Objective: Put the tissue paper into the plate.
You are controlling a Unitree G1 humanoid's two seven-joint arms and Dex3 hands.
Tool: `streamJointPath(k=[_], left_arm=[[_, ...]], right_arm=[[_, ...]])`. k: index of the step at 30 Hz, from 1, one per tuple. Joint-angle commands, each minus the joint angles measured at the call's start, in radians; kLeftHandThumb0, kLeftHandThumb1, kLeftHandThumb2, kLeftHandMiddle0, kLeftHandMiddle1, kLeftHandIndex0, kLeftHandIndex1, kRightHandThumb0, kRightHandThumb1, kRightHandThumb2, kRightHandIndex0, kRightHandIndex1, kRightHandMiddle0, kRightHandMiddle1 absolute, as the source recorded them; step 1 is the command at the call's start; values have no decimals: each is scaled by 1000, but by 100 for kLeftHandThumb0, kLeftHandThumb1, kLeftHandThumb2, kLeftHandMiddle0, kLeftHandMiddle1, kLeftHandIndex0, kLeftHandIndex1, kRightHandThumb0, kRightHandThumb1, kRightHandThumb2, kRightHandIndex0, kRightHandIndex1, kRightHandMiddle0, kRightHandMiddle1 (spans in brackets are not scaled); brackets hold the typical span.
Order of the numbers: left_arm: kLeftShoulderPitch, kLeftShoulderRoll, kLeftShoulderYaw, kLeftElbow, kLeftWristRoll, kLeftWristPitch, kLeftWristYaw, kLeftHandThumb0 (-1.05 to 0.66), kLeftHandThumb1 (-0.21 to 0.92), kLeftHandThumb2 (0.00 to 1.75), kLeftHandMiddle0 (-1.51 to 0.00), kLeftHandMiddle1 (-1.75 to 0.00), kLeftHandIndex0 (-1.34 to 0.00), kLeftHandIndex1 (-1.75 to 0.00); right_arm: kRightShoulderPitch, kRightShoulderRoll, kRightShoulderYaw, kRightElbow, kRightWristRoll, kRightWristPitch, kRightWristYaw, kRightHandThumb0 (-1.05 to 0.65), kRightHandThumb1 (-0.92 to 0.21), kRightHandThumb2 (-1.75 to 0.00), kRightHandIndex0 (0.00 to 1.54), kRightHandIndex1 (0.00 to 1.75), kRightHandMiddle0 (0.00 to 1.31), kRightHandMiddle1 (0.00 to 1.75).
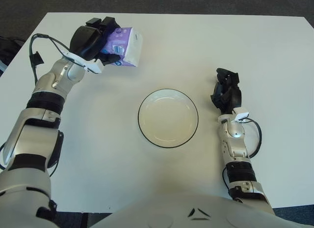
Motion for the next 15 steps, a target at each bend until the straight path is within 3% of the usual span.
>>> streamJointPath(k=[1,9,15], left_arm=[[-24,14,-10,-41,5,-20,-25,-45,41,120,-114,-175,-54,-175],[-16,6,-12,-111,-8,-18,-112,-45,41,120,-111,-175,-54,-175],[35,-2,-8,-259,-66,-20,-241,-45,41,121,-115,-175,-54,-175]], right_arm=[[99,20,-2,134,13,86,-4,-52,-91,-70,26,53,0,113],[95,25,-1,138,15,82,-4,-53,-91,-70,27,54,0,114],[91,28,-2,145,16,77,-5,-53,-92,-70,27,54,0,114]])
